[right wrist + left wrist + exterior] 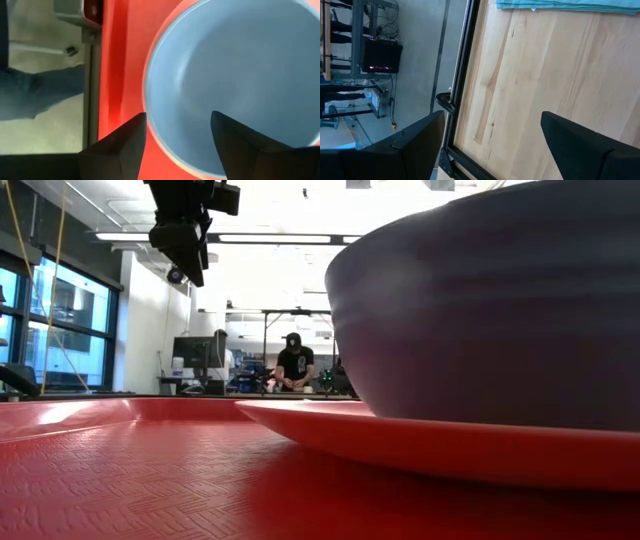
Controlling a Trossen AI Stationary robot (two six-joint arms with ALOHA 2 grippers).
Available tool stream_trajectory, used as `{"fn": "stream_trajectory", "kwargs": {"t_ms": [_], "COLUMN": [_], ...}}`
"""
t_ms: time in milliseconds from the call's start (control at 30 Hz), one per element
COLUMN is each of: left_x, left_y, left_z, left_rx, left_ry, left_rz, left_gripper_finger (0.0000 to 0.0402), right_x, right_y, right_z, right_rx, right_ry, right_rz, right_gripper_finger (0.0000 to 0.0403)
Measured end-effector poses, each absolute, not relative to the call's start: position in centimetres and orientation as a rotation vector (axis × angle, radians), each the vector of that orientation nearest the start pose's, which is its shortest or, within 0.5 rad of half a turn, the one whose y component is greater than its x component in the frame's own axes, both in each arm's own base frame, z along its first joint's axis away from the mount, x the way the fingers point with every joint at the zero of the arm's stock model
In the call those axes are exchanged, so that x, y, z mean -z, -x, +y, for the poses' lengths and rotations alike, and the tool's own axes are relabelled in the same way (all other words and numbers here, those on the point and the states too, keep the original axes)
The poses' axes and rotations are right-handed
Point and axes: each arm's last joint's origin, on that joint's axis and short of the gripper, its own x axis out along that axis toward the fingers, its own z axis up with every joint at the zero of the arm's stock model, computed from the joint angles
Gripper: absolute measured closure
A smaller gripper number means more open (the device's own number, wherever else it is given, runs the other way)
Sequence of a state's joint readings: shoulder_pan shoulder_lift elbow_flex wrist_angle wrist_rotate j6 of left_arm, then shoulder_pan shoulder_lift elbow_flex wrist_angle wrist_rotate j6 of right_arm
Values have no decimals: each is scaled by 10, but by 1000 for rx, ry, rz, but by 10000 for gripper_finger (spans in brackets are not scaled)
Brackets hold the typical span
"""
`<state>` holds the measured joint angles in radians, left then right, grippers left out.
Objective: Set up tray
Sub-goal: Put the blue napkin on the red tray beside the pink plate
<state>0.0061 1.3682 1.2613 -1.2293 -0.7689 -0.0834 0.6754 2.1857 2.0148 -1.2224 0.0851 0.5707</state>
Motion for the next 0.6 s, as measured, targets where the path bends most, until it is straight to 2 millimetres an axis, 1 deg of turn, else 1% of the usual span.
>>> {"fn": "stream_trajectory", "kwargs": {"t_ms": [167, 267, 433, 600], "left_x": [-310, -310, -310, -310], "left_y": [-237, -237, -237, -237], "left_z": [22, 22, 22, 22], "left_rx": [-704, -704, -704, -704], "left_ry": [-440, -440, -440, -440], "left_rz": [1235, 1235, 1235, 1235], "left_gripper_finger": [39, 39, 39, 39], "right_x": [-242, -251, -281, -323], "right_y": [-345, -342, -334, -319], "right_z": [274, 272, 264, 246], "right_rx": [-139, -154, -151, -96], "right_ry": [42, 39, 41, 107], "right_rz": [1393, 1374, 1284, 1135], "right_gripper_finger": [201, 201, 201, 201]}}
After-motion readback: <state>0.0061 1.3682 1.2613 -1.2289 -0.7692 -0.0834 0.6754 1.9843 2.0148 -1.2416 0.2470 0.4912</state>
